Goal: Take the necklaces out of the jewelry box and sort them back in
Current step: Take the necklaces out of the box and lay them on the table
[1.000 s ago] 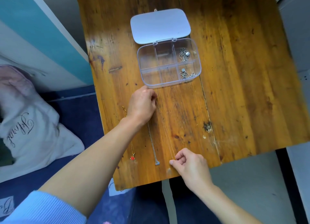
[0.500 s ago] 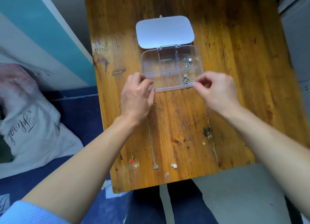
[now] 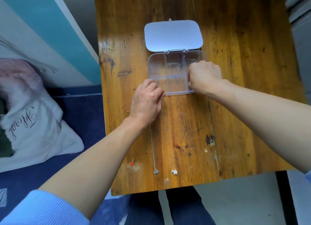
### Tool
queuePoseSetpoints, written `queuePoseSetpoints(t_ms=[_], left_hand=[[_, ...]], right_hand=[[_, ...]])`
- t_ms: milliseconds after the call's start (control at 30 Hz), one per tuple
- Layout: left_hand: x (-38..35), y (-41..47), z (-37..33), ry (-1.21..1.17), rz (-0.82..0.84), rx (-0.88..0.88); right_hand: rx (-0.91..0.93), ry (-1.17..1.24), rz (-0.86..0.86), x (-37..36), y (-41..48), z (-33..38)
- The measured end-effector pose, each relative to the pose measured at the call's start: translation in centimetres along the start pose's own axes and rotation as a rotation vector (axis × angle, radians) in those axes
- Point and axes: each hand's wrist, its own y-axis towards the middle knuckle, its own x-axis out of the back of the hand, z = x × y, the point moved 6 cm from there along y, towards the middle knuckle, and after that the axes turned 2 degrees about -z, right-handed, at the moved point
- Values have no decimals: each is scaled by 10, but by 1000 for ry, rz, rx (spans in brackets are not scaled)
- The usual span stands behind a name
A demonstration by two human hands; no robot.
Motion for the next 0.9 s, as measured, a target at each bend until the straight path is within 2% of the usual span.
queuePoseSetpoints(t_ms=[233,400,533,667,767,900], left_hand=[[0,0,-2,-9,-4,26],[0,0,-2,-8,-8,30],[-2,0,-3,15,17,31],[0,4,-10,32,-5,119],[3,16,-31,-17,-39,132],[-17,45,-65,-123,116,65]], right_hand=[[-38,49,29,1,2,-5],[7,55,61,5,-3,-2],[-14,443,11,19,-13,-19],[-223,1008,-28,28,-36,-62],[-422,1350,46,14,-61,-97],[-576,1589,161,-14,-91,-114]])
